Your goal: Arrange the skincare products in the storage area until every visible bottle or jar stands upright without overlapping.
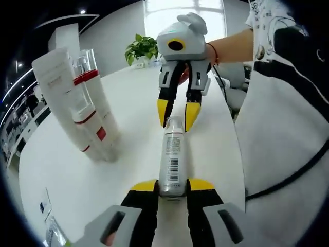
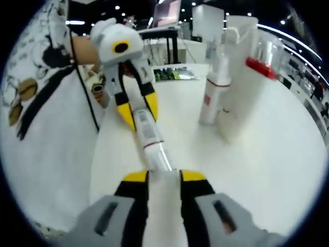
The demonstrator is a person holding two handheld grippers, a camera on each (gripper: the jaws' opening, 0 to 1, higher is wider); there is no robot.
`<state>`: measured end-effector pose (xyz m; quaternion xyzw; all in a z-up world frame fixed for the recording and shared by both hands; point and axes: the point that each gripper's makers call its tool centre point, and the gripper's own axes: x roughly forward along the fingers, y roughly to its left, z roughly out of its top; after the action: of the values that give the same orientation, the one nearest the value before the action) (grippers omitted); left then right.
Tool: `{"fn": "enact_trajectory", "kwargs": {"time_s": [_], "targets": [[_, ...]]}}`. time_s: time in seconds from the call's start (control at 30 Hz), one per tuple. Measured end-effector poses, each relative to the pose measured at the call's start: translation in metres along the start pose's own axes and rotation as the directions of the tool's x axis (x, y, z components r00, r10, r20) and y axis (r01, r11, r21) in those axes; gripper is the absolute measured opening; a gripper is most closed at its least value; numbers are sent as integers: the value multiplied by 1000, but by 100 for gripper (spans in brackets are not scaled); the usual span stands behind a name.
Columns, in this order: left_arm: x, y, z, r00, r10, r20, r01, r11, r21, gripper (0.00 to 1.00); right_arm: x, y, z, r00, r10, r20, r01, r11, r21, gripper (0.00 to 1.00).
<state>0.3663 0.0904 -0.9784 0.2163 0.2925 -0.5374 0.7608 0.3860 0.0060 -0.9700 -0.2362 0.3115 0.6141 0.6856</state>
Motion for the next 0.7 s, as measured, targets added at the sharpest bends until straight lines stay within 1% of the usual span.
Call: {"fn": "enact_trajectory", "kwargs": {"time_s": [0.13, 0.23, 0.3, 0.33, 0.4, 0.47, 0.53, 0.57, 0.6, 0.63, 0.67, 0.7], "targets": [[0, -3, 0, 1000, 1, 8, 0, 1000, -10, 20, 3, 2, 4, 1000, -5, 1, 5, 1000, 0, 19], [-1, -2, -1, 1000, 4, 10, -3, 1000, -20, 20, -1, 1, 9, 1000, -14, 10, 14, 1000, -6, 19], [-2, -2, -2, 1000, 3, 16, -3, 999, -39, 20, -8, 2, 17, 999, -7, 47, 6, 1000, 12, 18], [-3, -2, -3, 1000, 2, 24, -1, 999, -54, 20, -12, 3, 24, 997, -1, 77, -1, 1000, 17, 18], [-4, -1, -4, 999, 4, 31, -2, 998, -70, 20, -18, 4, 34, 994, 0, 105, -1, 1000, 16, 18], [-4, -2, -5, 999, 9, 40, -6, 996, -88, 20, -21, 6, 46, 993, -5, 116, 6, 1000, -13, 18], [-5, -1, -6, 999, 17, 47, -13, 995, -97, 20, -21, 7, 51, 993, -7, 116, 11, 999, -32, 18], [-5, -2, -7, 998, 22, 51, -16, 995, -101, 20, -22, 10, 57, 992, 1, 122, 4, 999, -45, 18], [-5, -2, -8, 998, 25, 55, -19, 995, -99, 20, -23, 13, 63, 991, 14, 134, -7, 999, -52, 18], [-5, -1, -8, 998, 27, 63, -20, 994, -106, 20, -25, 19, 75, 984, 40, 172, -30, 998, -61, 17], [-5, -1, -8, 997, 31, 74, -23, 994, -111, 20, -26, 18, 82, 982, 26, 187, -11, 997, -81, 18], [-5, -1, -7, 996, 33, 78, -24, 993, -114, 20, -26, 19, 86, 982, 30, 185, -14, 996, -86, 18]]}}
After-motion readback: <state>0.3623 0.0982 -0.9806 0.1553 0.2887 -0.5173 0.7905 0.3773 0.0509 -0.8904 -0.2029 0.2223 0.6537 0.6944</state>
